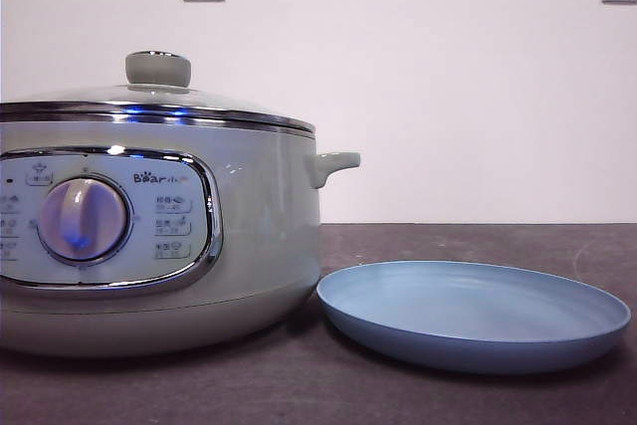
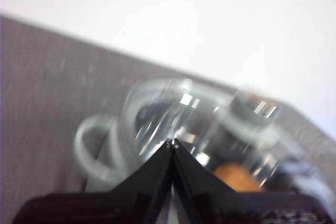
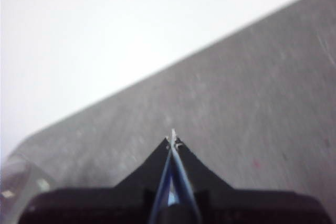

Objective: Take the potato out from the steamer,put the potato on the plate,close the lid

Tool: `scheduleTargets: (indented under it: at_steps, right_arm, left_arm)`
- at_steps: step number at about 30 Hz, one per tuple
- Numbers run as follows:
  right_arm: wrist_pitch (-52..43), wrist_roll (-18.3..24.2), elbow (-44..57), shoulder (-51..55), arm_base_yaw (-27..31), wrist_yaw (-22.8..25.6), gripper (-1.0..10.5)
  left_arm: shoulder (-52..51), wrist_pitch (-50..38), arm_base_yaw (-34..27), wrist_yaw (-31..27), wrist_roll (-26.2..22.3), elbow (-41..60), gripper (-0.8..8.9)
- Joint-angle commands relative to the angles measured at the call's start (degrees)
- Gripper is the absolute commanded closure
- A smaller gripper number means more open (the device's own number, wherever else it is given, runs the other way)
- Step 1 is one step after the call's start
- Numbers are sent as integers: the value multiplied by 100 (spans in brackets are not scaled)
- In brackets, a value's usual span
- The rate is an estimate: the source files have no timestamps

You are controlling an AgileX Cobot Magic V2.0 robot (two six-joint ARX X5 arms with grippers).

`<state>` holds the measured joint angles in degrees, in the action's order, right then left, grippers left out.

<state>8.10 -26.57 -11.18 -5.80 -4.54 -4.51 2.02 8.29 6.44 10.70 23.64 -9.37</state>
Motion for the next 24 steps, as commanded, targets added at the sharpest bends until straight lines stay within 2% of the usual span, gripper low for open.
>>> scheduleTargets:
  at_steps: [1,7,13,19,24]
  right_arm:
    - [-26,149,-468,-387,-2,-4,957]
    - [-26,737,-1759,-1537,-2,-22,957]
    - [-2,1585,-3082,-2667,-11,-643,957]
    - [192,1869,-4249,-3567,-52,-1523,957]
    - [693,2017,-5160,-4319,-76,-2669,957]
  left_arm:
    - [293,-46,-13,-2,-35,-391,820]
    - [1368,321,-11,90,-748,-1554,820]
    - [2645,767,26,444,-1340,-2868,820]
    - [3595,938,236,487,-1497,-4089,821]
    - [4295,1646,468,503,-1685,-5198,821]
